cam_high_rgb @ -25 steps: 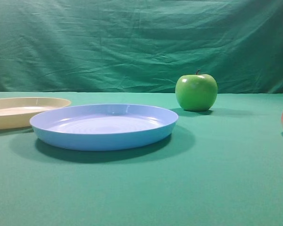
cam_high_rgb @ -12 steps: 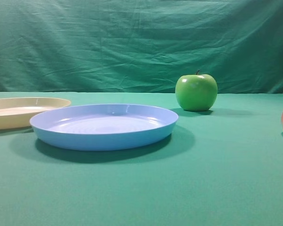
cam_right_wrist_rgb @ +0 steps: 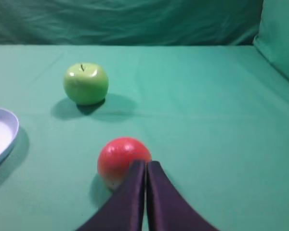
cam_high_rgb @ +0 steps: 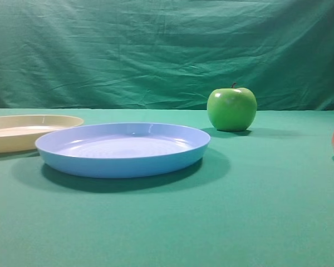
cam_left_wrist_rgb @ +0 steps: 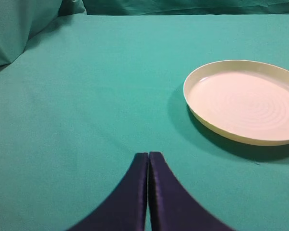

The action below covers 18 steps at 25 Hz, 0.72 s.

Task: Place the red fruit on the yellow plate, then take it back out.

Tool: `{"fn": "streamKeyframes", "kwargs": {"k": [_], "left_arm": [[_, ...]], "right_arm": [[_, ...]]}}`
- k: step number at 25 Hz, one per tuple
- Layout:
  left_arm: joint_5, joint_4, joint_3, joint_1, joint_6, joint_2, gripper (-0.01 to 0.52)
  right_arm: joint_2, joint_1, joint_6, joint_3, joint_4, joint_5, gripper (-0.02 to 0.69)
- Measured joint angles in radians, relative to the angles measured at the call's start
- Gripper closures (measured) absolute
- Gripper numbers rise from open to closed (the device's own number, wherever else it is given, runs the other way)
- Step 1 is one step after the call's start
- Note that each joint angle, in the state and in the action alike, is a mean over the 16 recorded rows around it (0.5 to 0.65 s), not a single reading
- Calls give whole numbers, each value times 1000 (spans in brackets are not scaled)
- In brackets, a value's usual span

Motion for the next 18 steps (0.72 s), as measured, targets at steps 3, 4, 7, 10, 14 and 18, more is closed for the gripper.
{"fn": "streamKeyframes", "kwargs": {"k": [3, 4, 7, 10, 14, 18], "left_arm": [[0, 0, 0, 0, 0, 0, 514], [0, 0, 0, 0, 0, 0, 514], [0, 0, 0, 0, 0, 0, 514], [0, 0, 0, 0, 0, 0, 514], [0, 0, 0, 0, 0, 0, 514], [0, 0, 0, 0, 0, 0, 514]], "right_arm": [[-10, -3, -8, 37, -3, -4, 665], [-12, -3, -9, 46, -4, -4, 665], [-13, -3, -11, 64, -7, -5, 665], [-13, -3, -12, 69, -10, -5, 665], [-13, -3, -12, 69, -14, -6, 665], [-13, -3, -12, 69, -15, -6, 665]]}}
